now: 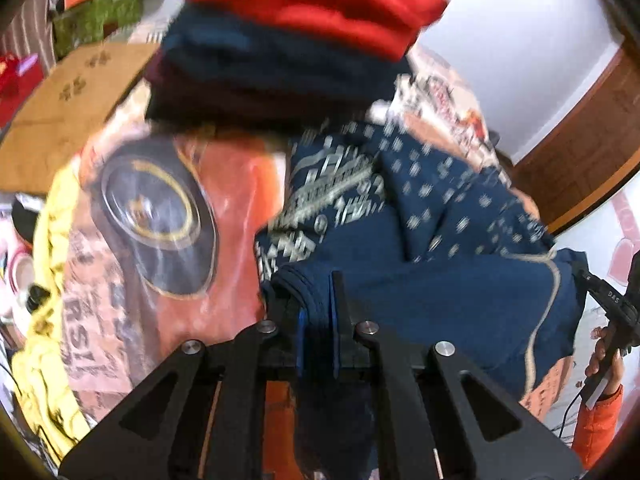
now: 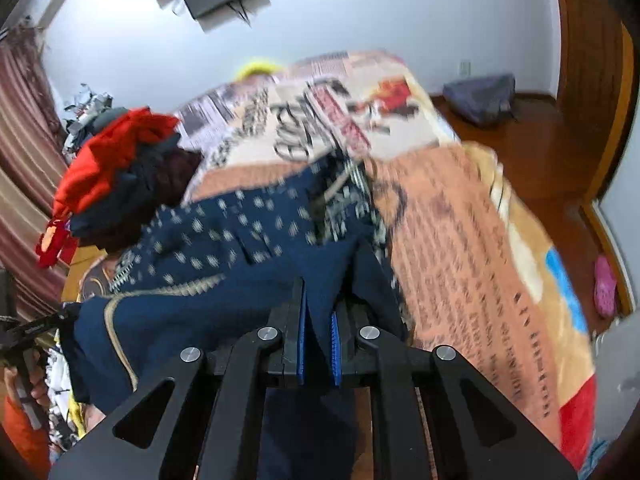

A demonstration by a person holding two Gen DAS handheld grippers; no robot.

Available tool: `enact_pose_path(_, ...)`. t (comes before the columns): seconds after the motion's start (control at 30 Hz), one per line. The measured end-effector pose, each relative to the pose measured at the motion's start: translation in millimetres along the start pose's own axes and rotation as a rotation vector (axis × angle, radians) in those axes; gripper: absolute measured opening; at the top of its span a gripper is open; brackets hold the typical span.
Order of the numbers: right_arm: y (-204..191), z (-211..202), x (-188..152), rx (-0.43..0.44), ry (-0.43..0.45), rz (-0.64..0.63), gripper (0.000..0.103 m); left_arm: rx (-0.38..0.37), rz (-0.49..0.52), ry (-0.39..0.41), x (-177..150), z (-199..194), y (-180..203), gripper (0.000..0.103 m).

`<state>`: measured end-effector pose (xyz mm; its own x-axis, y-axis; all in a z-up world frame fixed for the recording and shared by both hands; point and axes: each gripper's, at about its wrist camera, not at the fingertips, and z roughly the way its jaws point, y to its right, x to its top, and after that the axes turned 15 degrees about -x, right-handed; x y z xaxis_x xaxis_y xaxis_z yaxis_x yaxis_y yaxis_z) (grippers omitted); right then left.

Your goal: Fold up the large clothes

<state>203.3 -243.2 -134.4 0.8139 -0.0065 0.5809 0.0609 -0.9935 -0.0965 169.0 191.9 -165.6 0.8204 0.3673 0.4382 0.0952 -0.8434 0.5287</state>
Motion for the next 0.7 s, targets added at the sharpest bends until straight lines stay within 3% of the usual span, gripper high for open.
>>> enact_pose_path(0.13, 4, -13, -4, 0.035, -0.002, -0.002, 0.011, 0.004, 0.011, -0.028, -6, 2, 4, 0.009)
enact_pose_path(0.2, 4, -24, -3, 0.036, -0.001, -0.020, 0.014, 0.018, 0.050, -0.041, -8, -4, 13, 0.017)
enact_pose_path(0.23, 5, -28, -3, 0.032, 0.000, -0.026, 0.016, 0.026, 0.063, -0.045, -10, -5, 17, 0.030)
enact_pose_path(0.27, 7, -33, -4, 0.032, 0.002, -0.029, 0.024, 0.031, 0.076, -0.041, -12, -9, 20, 0.041)
enact_pose_path(0.3, 7, -33, -4, 0.031, 0.004, -0.029, 0.039, 0.028, 0.087, -0.031, -14, -12, 24, 0.046)
enact_pose_path(0.37, 11, -39, -9, 0.030, 0.018, -0.013, 0.054, 0.027, 0.096, -0.031, -19, -15, 28, 0.056)
enact_pose_path(0.53, 13, -30, -24, 0.050, -0.032, 0.024, 0.056, 0.025, 0.080, -0.075, -35, -10, 26, 0.057)
enact_pose_path(0.7, 7, -16, -45, 0.034, -0.101, -0.002, 0.056, -0.030, 0.016, -0.142, -62, 0, 14, 0.057)
